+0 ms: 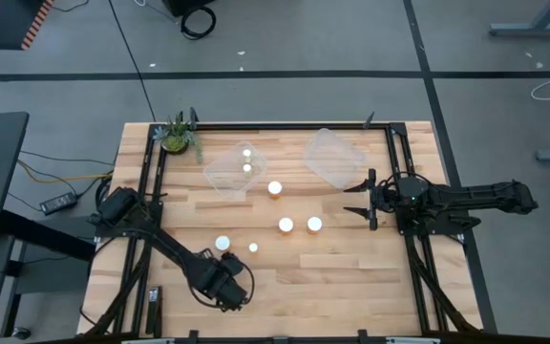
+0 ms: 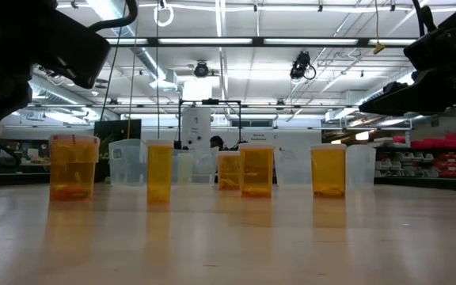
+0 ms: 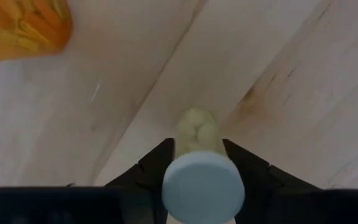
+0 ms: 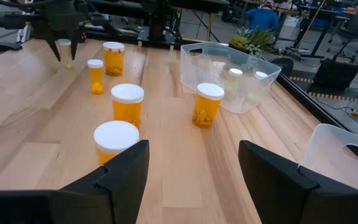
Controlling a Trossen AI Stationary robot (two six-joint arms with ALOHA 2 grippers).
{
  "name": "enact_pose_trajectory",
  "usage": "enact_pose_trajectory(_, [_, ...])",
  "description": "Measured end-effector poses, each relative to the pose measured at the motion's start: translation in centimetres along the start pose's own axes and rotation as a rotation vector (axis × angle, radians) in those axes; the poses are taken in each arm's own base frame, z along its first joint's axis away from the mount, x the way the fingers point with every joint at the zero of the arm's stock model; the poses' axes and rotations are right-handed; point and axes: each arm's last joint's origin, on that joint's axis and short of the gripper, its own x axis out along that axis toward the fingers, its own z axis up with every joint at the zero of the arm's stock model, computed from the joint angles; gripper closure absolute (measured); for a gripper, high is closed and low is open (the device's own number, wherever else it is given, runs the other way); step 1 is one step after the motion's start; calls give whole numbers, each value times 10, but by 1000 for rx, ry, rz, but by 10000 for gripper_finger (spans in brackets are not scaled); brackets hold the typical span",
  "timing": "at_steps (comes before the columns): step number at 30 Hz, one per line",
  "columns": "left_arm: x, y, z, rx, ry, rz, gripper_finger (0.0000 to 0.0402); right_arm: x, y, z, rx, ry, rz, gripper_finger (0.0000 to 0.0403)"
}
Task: Pick and place medicine bottles into bin by pill shape (circle, oval)
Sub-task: Put the small yellow pill bottle into the left transparent bin
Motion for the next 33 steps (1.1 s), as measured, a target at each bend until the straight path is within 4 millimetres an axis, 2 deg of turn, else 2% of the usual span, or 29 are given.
enact_pose_trajectory(9, [0, 1, 3, 1, -1, -1, 290, 0, 0, 0, 0, 0, 0, 148])
enact_pose_trajectory(13, [-8, -4, 8, 22, -11, -27, 288, 0, 0, 0, 0, 0, 0, 148])
enact_pose_trajectory(22, [-36, -8, 41, 65, -49, -85, 294, 0, 0, 0, 0, -1, 0, 148])
enact_pose_trajectory(33, [-63, 13, 88, 163, -62, -59, 291, 0, 0, 0, 0, -1, 0, 148])
